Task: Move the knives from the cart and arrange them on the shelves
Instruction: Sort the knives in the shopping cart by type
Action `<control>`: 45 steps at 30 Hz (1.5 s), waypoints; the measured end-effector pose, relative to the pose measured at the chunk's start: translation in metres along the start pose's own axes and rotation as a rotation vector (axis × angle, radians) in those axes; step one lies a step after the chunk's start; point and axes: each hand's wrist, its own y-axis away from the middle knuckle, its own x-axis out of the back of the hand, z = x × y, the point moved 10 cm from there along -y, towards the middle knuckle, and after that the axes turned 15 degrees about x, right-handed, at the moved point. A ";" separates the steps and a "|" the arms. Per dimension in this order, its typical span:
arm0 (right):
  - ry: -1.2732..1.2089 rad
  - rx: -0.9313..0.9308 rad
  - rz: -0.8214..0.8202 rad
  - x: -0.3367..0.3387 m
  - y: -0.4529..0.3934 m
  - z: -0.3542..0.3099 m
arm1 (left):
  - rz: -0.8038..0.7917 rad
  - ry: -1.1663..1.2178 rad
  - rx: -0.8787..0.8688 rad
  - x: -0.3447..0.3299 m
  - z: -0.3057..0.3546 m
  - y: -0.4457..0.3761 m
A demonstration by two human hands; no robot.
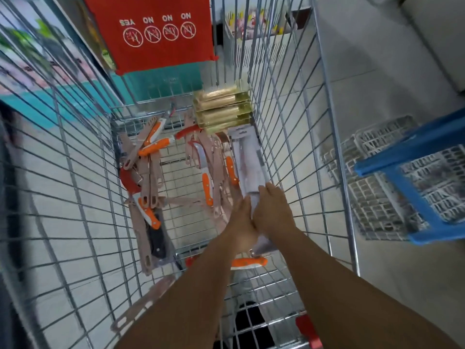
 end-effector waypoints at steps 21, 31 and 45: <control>0.262 0.123 -0.051 -0.023 0.005 -0.063 | 0.403 -0.041 0.094 0.080 -0.088 0.028; 0.288 0.057 -0.117 -0.045 0.008 -0.036 | 0.323 -0.096 0.086 0.069 -0.105 0.017; -0.002 0.079 0.086 -0.013 -0.010 -0.033 | 0.231 0.107 0.134 0.042 -0.072 -0.013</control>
